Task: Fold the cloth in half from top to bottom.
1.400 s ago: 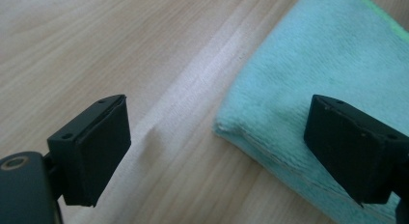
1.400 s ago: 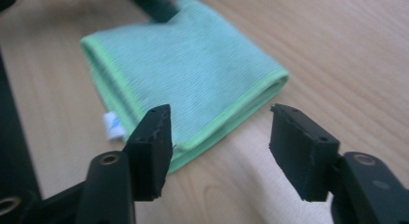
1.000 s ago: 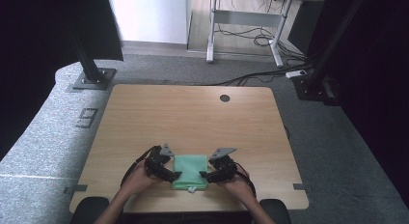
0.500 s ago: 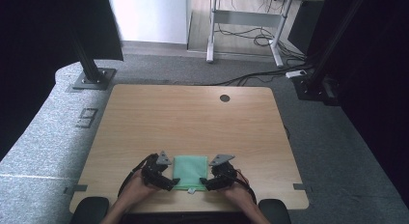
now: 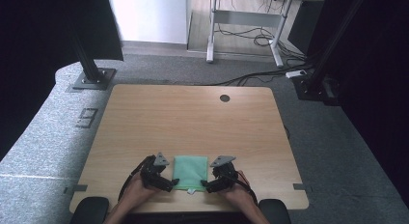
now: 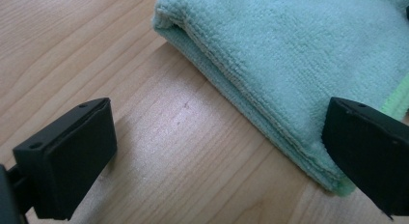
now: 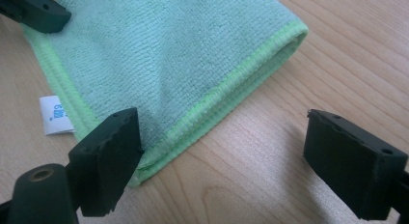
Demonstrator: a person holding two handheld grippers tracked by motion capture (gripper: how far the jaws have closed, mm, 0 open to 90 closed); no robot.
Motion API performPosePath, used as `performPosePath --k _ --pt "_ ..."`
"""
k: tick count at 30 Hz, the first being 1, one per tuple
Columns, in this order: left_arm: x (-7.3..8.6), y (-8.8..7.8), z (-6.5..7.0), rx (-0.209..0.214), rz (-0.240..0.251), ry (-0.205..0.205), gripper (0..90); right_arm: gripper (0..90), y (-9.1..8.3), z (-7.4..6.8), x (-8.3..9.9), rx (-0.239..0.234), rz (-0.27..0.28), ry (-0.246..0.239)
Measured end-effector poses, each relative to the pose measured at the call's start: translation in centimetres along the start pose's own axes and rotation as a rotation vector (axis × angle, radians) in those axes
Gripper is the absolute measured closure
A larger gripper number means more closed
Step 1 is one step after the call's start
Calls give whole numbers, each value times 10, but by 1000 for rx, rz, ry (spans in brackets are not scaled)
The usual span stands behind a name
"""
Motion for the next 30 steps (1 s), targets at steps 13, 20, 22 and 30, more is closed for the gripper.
performPosePath --k 13,20,22,30 --pt "-14 7 -14 -14 45 -25 0 91 5 19 -7 35 6 48" --pt "-25 12 -23 -20 47 -43 0 91 8 33 -13 51 19 78" --pt "-28 13 -25 -20 47 -45 0 91 8 36 -14 51 24 84" --pt "-38 17 -34 -15 49 -40 0 91 11 49 -20 62 26 109"
Point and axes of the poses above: each handheld gripper's, and its own axes: y roughly forward along the jaws, x roughly out of its underside, z roughly to its right, the point moved 10 cm from there along y, roughly forward along the jaws, and after that the axes turned 14 degrees about -z, right-handed, at the moved point
